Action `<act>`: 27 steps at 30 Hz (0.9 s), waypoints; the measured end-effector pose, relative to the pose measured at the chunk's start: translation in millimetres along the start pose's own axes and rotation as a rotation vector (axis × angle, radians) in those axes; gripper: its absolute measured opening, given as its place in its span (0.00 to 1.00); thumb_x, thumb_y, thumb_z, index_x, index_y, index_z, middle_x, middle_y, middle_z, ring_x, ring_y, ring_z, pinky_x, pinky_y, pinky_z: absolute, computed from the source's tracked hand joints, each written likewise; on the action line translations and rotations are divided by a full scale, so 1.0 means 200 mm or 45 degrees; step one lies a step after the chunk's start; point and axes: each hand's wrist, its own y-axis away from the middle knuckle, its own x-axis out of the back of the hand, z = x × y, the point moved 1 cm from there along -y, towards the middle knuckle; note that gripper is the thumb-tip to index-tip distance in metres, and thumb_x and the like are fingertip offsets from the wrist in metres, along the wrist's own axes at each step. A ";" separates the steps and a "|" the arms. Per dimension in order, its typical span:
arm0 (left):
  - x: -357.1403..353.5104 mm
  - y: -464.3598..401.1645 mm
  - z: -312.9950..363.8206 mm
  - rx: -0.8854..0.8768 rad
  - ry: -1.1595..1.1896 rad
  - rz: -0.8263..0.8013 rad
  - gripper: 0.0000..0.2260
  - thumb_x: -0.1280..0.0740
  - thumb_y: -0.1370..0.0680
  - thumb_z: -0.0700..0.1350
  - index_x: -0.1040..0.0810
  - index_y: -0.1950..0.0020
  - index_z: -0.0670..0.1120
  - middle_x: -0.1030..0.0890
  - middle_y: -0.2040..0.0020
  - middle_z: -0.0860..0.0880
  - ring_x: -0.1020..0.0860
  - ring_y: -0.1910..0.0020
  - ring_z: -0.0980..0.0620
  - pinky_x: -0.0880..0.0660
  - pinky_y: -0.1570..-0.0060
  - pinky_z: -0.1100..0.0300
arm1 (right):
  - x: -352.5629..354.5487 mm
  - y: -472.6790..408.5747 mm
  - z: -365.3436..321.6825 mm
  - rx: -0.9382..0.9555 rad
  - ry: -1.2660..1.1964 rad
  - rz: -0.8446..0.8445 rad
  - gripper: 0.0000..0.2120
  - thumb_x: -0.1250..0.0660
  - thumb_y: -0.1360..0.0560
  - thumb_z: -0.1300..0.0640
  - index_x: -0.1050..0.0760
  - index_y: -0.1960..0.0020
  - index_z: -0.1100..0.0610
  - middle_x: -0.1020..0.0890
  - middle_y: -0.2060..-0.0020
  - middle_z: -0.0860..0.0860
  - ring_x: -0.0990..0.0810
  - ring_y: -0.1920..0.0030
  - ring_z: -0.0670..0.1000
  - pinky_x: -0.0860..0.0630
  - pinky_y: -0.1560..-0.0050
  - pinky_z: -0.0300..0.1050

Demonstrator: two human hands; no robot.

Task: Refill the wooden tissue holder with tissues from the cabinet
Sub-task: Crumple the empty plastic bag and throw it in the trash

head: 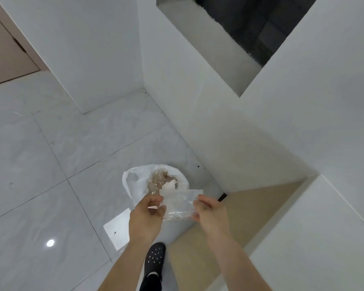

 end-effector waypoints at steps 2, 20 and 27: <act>-0.02 -0.11 -0.06 0.055 -0.041 0.004 0.08 0.28 0.24 0.43 0.17 0.48 0.56 0.15 0.53 0.60 0.16 0.55 0.55 0.20 0.45 0.51 | -0.08 -0.11 0.04 -0.020 0.125 -0.077 0.15 0.28 0.23 0.57 0.20 0.36 0.56 0.18 0.41 0.53 0.14 0.60 0.49 0.14 0.47 0.52; -0.34 -0.95 -0.60 0.098 -0.335 -0.218 0.20 0.32 0.21 0.49 0.27 0.28 0.53 0.23 0.32 0.53 0.21 0.39 0.53 0.28 0.47 0.60 | -0.55 -0.90 0.44 0.047 0.975 -0.340 0.33 0.35 0.19 0.46 0.42 0.18 0.54 0.38 0.22 0.57 0.32 0.25 0.56 0.30 0.27 0.52; -0.26 -0.87 -0.55 0.028 -0.518 -0.150 0.23 0.33 0.19 0.52 0.31 0.24 0.54 0.27 0.28 0.48 0.24 0.33 0.48 0.30 0.44 0.57 | -0.38 -0.85 0.42 0.080 1.180 -0.328 0.33 0.38 0.18 0.43 0.43 0.18 0.49 0.43 0.19 0.58 0.39 0.21 0.58 0.33 0.25 0.56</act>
